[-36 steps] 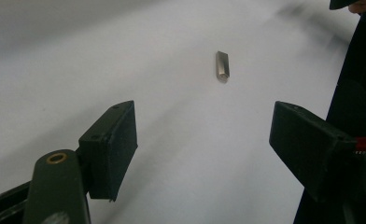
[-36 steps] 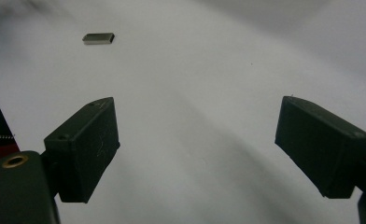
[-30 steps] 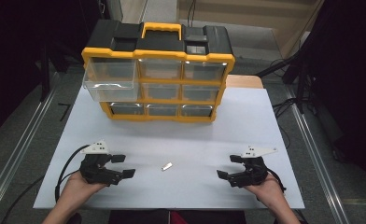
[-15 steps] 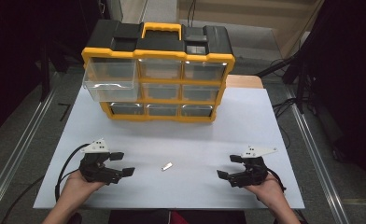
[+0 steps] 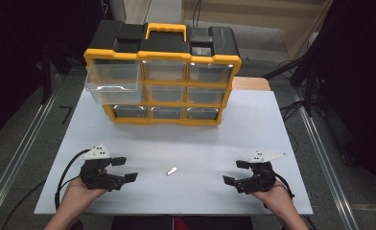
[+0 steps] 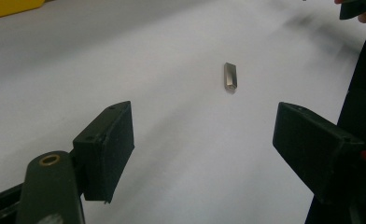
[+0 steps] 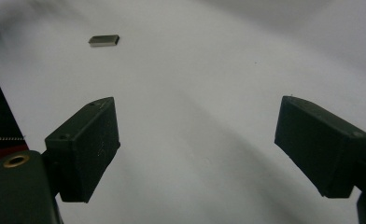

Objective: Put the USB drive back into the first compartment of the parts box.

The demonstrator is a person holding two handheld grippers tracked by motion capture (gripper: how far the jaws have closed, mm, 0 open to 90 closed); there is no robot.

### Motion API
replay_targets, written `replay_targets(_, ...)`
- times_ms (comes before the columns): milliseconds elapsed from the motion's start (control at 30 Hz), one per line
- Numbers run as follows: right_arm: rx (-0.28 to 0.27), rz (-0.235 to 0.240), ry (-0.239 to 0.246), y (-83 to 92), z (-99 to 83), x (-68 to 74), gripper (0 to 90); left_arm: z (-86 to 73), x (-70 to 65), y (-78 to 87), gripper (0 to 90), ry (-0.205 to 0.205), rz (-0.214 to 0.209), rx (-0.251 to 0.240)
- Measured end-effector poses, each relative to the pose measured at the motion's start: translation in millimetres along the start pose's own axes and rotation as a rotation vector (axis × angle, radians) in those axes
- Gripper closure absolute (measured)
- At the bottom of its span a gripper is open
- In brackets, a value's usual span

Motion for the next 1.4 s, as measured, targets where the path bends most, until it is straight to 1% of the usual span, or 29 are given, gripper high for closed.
replay_targets(133, -0.005, -0.005, 0.007, 0.3, -0.6, 0.9, 12.0, 1.3, -0.3, 2.0, 21.8, 0.01, -0.011, -0.013)
replay_targets(233, -0.001, 0.003, -0.001, 0.3, -1.8, 0.4, 12.0, 2.7, -2.3, 1.2, 21.8, -0.001, -0.005, -0.014)
replay_targets(267, -0.008, 0.008, -0.003, 0.1, -1.6, 0.3, 12.0, 3.0, -3.0, 0.8, 21.8, -0.003, -0.005, -0.014)
replay_targets(300, -0.008, 0.008, -0.003, 0.1, -1.6, 0.3, 12.0, 3.1, -3.3, 0.3, 21.8, -0.004, -0.006, -0.013)
replay_targets(333, -0.02, 0.012, -0.006, 0.0, -1.1, 0.2, 12.0, 2.9, -3.1, 0.2, 21.8, -0.005, -0.005, -0.005)
replay_targets(500, -0.02, 0.01, -0.012, -0.2, -1.0, 0.0, 12.0, 2.7, -2.7, -0.7, 21.9, -0.002, -0.005, -0.004)
replay_targets(567, -0.017, 0.004, -0.011, -0.6, -1.2, -0.4, 12.0, 4.6, -4.0, -1.5, 21.9, 0.002, -0.019, 0.003)
replay_targets(633, -0.011, -0.005, -0.002, -1.2, -1.4, -0.9, 12.0, 8.0, -7.1, -3.2, 22.4, -0.009, -0.032, 0.003)
replay_targets(667, -0.01, -0.005, -0.006, -1.3, -1.3, -0.5, 12.7, 10.9, -9.0, -5.2, 23.1, -0.031, -0.025, 0.016)
replay_targets(700, -0.01, -0.005, -0.006, -1.3, -1.3, -0.5, 12.7, 10.9, -9.0, -5.2, 23.1, -0.031, -0.025, 0.016)
replay_targets(800, 0.0, -0.011, 0.002, -2.6, -1.3, 1.6, 12.7, 14.7, -10.8, -8.1, 23.1, -0.044, -0.022, 0.037)
replay_targets(833, 0.0, -0.011, 0.002, -2.6, -1.3, 1.6, 12.7, 16.5, -11.3, -9.1, 23.1, -0.035, -0.034, 0.033)
replay_targets(867, 0.009, -0.012, 0.003, -3.6, -1.7, 0.9, 13.5, 20.4, -11.8, -11.3, 23.1, -0.044, -0.039, 0.036)
replay_targets(900, 0.009, -0.012, 0.003, -3.6, -1.7, 0.9, 13.5, 20.4, -11.8, -11.3, 23.0, -0.044, -0.039, 0.036)
replay_targets(933, 0.023, -0.015, 0.0, -4.0, -2.2, -0.7, 14.6, 22.4, -12.1, -13.2, 23.0, -0.049, -0.042, 0.039)
replay_targets(967, 0.024, -0.018, 0.003, -4.0, -2.2, -1.7, 14.6, 24.4, -11.9, -15.1, 23.0, -0.054, -0.055, 0.042)
replay_targets(1000, 0.024, -0.018, 0.003, -4.0, -2.2, -1.7, 14.6, 26.4, -11.8, -17.1, 23.0, -0.05, -0.064, 0.043)
replay_targets(1067, 0.019, -0.019, 0.003, -4.0, -1.4, -3.1, 14.6, 30.4, -11.7, -20.7, 23.0, -0.047, -0.067, 0.05)
replay_targets(1233, 0.019, -0.017, -0.002, -3.6, -0.5, -5.4, 14.8, 40.1, -15.5, -26.2, 23.0, -0.065, -0.077, 0.055)
replay_targets(1300, 0.016, -0.005, -0.004, -2.9, 0.6, -6.7, 17.7, 43.4, -17.1, -28.1, 23.0, -0.079, -0.076, 0.059)
replay_targets(1333, 0.015, -0.005, -0.003, -2.7, 0.9, -7.0, 17.9, 44.9, -17.9, -29.5, 23.0, -0.086, -0.067, 0.065)
replay_targets(1367, 0.016, -0.008, 0.005, -2.7, 1.4, -7.3, 17.9, 46.1, -18.8, -30.3, 23.0, -0.096, -0.073, 0.073)
replay_targets(1400, 0.016, -0.008, 0.005, -2.7, 1.4, -7.3, 17.9, 47.6, -19.4, -31.0, 23.0, -0.097, -0.083, 0.074)
Point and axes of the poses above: each handheld gripper's, and its own axes: y roughly backward along the jaws, z roughly out of its top, x roughly to its left, the point moved 4 cm from there along -y, roughly forward along the jaws, and after that the axes turned 3 degrees about -y, right-handed, at the moved point
